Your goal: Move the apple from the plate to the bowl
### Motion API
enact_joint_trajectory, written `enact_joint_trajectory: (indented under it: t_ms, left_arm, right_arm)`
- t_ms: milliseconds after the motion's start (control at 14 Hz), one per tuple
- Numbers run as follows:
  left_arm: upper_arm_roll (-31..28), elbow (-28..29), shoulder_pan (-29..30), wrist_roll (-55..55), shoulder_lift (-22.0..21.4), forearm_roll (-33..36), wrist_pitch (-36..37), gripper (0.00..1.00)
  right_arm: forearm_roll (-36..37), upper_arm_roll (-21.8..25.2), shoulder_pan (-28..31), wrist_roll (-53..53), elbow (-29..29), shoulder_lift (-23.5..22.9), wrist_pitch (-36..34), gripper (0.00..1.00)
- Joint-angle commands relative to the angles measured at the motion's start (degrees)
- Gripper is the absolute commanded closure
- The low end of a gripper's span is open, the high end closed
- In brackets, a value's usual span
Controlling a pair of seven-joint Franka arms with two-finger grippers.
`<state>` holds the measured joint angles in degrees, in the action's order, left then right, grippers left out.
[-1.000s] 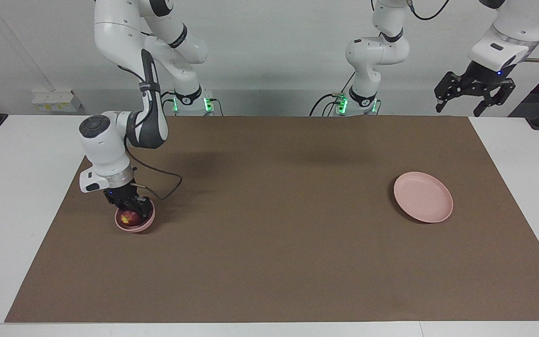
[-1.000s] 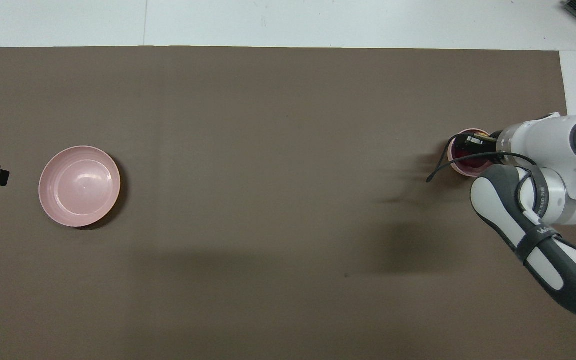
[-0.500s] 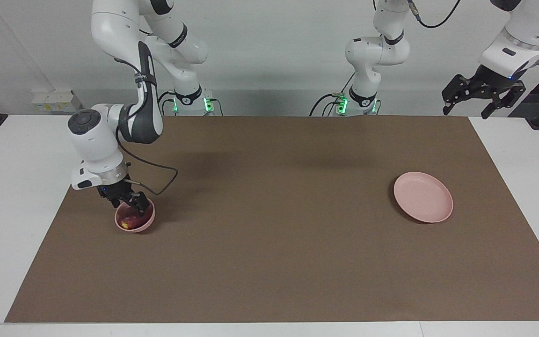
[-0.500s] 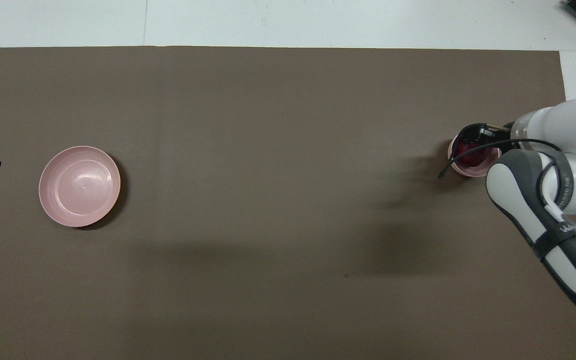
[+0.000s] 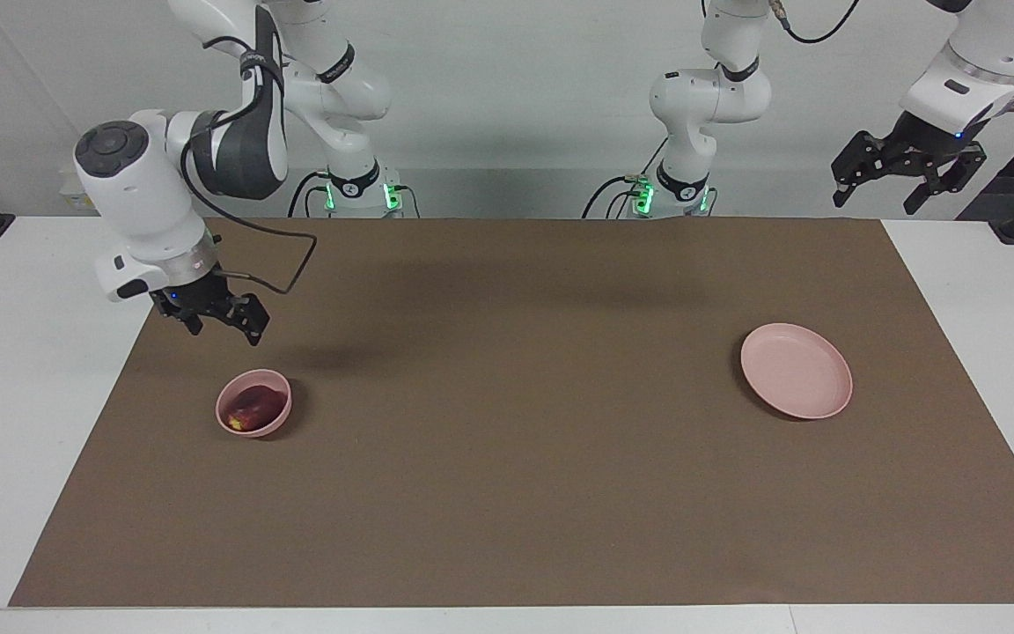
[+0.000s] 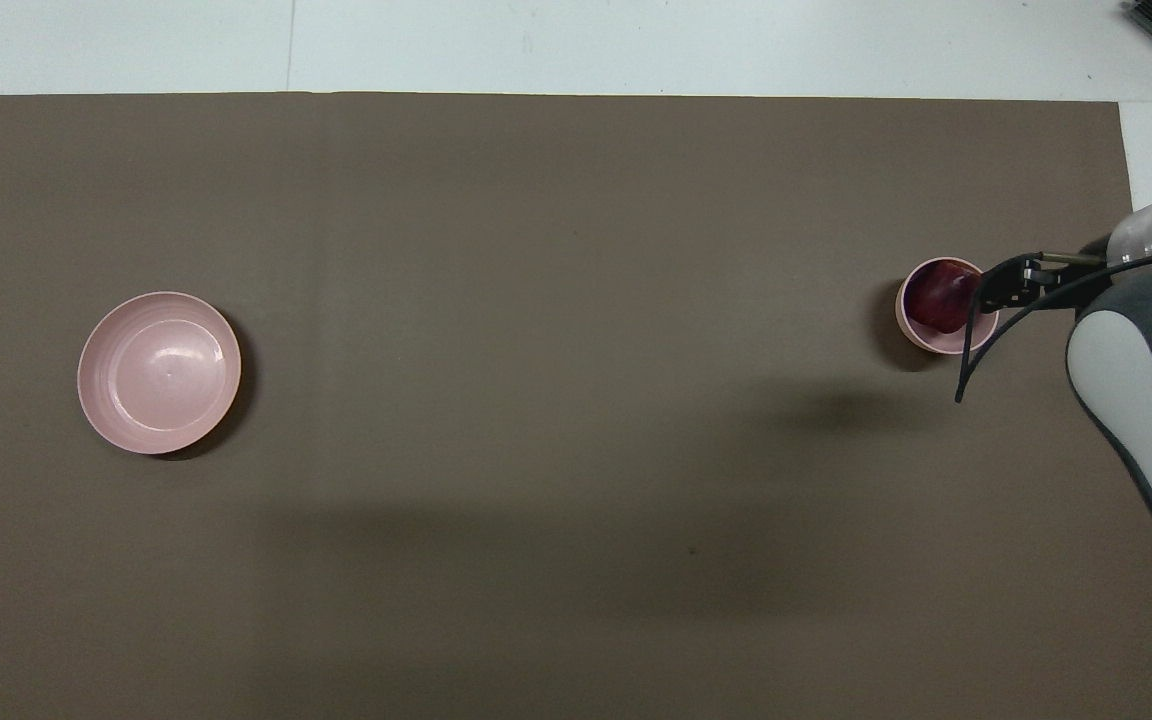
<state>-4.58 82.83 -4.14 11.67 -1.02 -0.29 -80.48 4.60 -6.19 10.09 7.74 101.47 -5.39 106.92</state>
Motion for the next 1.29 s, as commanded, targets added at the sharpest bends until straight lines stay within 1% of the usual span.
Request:
enact_joint_trajectory:
  t_ms: [0,214,429,571,857,1000,1214]
  left_arm:
    - [0.1,2.1,0.1,-0.3,-1.6,0.6,-1.0,0.0]
    - [2.1,2.2,2.5,-0.5,-1.8,0.6,0.4,0.0]
    - [2.1,2.0,2.5,-0.2,-1.6,0.6,-0.1,0.0]
    - [2.1,2.0,2.5,-0.1,-1.7,0.6,0.1,0.0]
    - [2.0,2.0,2.4,-0.1,-1.7,0.6,0.1,0.0]
    - [2.1,2.0,2.4,-0.1,-1.7,0.6,0.1,0.0]
    - [2.1,2.0,2.4,-0.1,-1.6,0.6,0.1,0.0]
  right_arm:
    - [-0.9,-1.1,0.3,-1.2,0.4,5.4,-6.5,0.0]
    - [-2.7,-0.9,0.4,-1.2,-5.1,6.0,-16.8,0.0]
    - [-3.2,-0.7,1.2,-3.9,-6.3,5.7,-20.0,0.0]
    - [-4.5,-0.5,1.2,-4.3,-7.1,5.7,-20.9,0.0]
    - [-4.6,-0.3,0.0,-5.2,-7.2,5.8,-21.3,0.0]
    - [-4.4,0.9,-3.0,-4.9,-8.4,5.8,-22.6,0.0]
    - [-4.7,1.4,-2.5,-4.8,-8.4,5.8,-21.8,0.0]
